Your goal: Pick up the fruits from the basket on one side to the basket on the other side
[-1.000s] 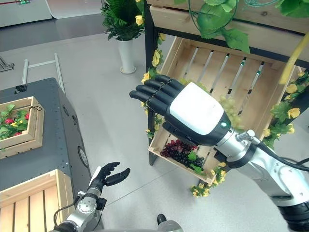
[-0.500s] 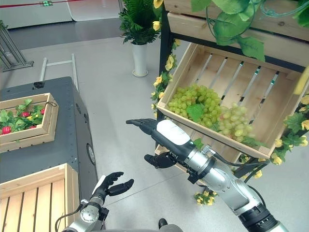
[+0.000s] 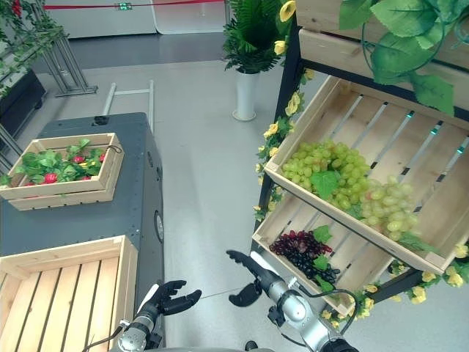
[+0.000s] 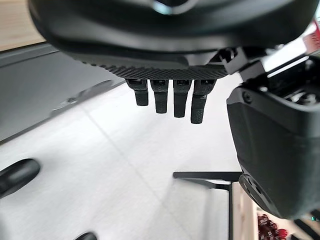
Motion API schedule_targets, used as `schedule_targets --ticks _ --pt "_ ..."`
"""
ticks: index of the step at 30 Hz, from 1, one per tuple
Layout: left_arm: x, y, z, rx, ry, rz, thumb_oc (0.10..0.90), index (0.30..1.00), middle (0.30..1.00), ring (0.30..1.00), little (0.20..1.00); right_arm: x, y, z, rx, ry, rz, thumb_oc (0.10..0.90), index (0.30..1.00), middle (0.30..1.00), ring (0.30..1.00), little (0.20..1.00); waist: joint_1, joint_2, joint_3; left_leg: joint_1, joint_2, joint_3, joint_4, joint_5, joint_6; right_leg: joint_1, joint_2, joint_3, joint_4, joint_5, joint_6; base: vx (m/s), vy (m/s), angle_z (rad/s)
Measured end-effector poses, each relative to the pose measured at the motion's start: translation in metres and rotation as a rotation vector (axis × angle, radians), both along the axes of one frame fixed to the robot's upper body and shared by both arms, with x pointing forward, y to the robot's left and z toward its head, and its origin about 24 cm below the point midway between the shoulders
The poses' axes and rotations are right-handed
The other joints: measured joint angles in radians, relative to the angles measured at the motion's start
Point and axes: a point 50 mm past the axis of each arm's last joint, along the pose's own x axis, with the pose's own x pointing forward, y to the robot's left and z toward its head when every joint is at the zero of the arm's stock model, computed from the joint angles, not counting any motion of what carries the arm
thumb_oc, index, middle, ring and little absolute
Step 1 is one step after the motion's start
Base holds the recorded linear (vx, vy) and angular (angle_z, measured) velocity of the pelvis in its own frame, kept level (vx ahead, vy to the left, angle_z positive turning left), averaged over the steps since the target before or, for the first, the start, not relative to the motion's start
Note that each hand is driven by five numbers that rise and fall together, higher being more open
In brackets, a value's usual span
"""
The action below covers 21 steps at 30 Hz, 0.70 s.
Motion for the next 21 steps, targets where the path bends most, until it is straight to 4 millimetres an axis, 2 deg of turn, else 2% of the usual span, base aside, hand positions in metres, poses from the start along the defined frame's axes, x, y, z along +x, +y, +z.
schedule_targets --ticks 3,9,12,15,17,21 --pt "-0.011 0.005 -0.006 0.022 0.058 0.008 0.800 0.900 0.900 0.900 0.900 -0.014 -0.006 -0.019 -0.030 0.100 -0.057 0.800 0.900 0.900 0.900 0.900 0.015 0.007 -0.006 0.000 0.002 -0.012 0.000 0.001 -0.001 0.004 0.002 -0.011 0.000 -0.004 -0.004 0.02 -0.001 0.11" --pt "-0.011 0.006 -0.007 0.038 0.070 -0.007 0.800 0.900 0.900 0.900 0.900 -0.052 -0.024 -0.048 -0.085 0.302 -0.194 0.800 0.900 0.900 0.900 0.900 0.039 0.013 -0.023 -0.001 0.002 -0.037 0.000 0.001 -0.001 0.015 0.003 -0.031 0.000 -0.012 -0.008 0.02 0.011 0.13" --pt "-0.013 0.007 -0.008 0.042 0.078 -0.005 0.800 0.900 0.900 0.900 0.900 -0.062 -0.030 -0.053 -0.082 0.342 -0.265 0.800 0.900 0.900 0.900 0.900 0.039 0.015 -0.028 0.000 0.003 -0.041 0.000 0.001 -0.001 0.016 0.003 -0.034 0.000 -0.015 -0.009 0.02 0.016 0.04" --pt "-0.015 0.008 -0.009 0.044 0.093 0.003 0.800 0.900 0.900 0.900 0.900 -0.072 -0.039 -0.058 -0.040 0.390 -0.456 0.800 0.900 0.900 0.900 0.900 0.038 0.013 -0.036 0.001 0.003 -0.043 0.000 0.001 -0.001 0.017 0.003 -0.035 0.000 -0.016 -0.012 0.00 0.000 0.00" --pt "-0.017 0.011 -0.010 0.048 0.102 0.014 0.800 0.900 0.900 0.900 0.900 -0.079 -0.044 -0.061 -0.033 0.420 -0.524 0.800 0.900 0.900 0.900 0.900 0.037 0.012 -0.040 0.003 0.003 -0.043 0.000 0.001 -0.001 0.018 0.003 -0.035 0.000 -0.017 -0.012 0.04 0.016 0.00" --pt "-0.019 0.012 -0.010 0.049 0.108 0.022 0.800 0.900 0.900 0.900 0.900 -0.086 -0.045 -0.063 -0.036 0.440 -0.543 0.800 0.900 0.900 0.900 0.900 0.035 0.011 -0.044 0.005 0.003 -0.042 0.000 0.001 -0.001 0.020 0.003 -0.034 0.000 -0.016 -0.012 0.01 0.004 0.00"
